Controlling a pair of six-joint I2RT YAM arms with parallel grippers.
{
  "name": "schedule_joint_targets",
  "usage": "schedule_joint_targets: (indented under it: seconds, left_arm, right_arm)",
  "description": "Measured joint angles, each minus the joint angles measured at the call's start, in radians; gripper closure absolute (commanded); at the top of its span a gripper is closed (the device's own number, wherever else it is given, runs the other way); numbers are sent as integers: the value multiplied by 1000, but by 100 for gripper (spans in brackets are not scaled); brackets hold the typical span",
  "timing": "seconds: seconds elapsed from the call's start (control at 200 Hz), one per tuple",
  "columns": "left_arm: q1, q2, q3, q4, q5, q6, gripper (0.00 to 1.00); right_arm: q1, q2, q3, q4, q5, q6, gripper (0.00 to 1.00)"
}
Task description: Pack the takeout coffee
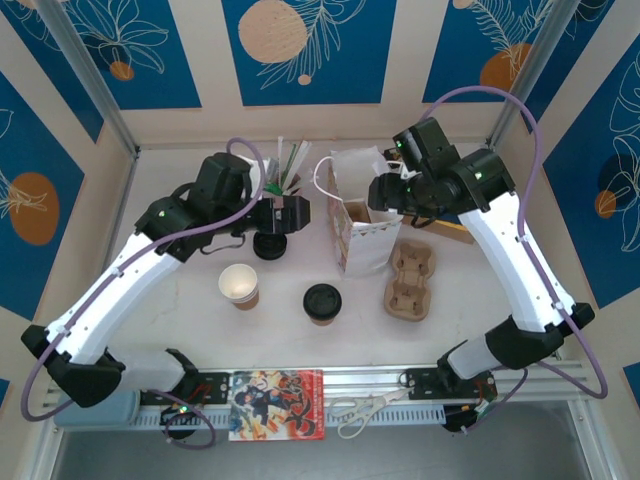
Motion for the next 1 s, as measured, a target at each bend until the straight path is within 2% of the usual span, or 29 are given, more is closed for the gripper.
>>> schedule_joint_targets:
  seconds: [0.465, 0.605, 0.785, 1.0]
  left_arm:
    - [9, -228, -269, -96, -52, -5, 0]
    - [16, -308, -344, -143, -76, -15, 0]
    - [19, -404, -407, -209, -93, -36, 0]
    - [23, -490, -438, -265, -100, -66, 0]
  right_arm:
    - [293, -13, -142, -17, 60, 220, 32]
    - [370, 43, -180, -6, 56, 270, 31]
    - [444, 164, -198, 13, 39, 311, 23]
    - [487, 289, -199, 12, 15, 359, 22]
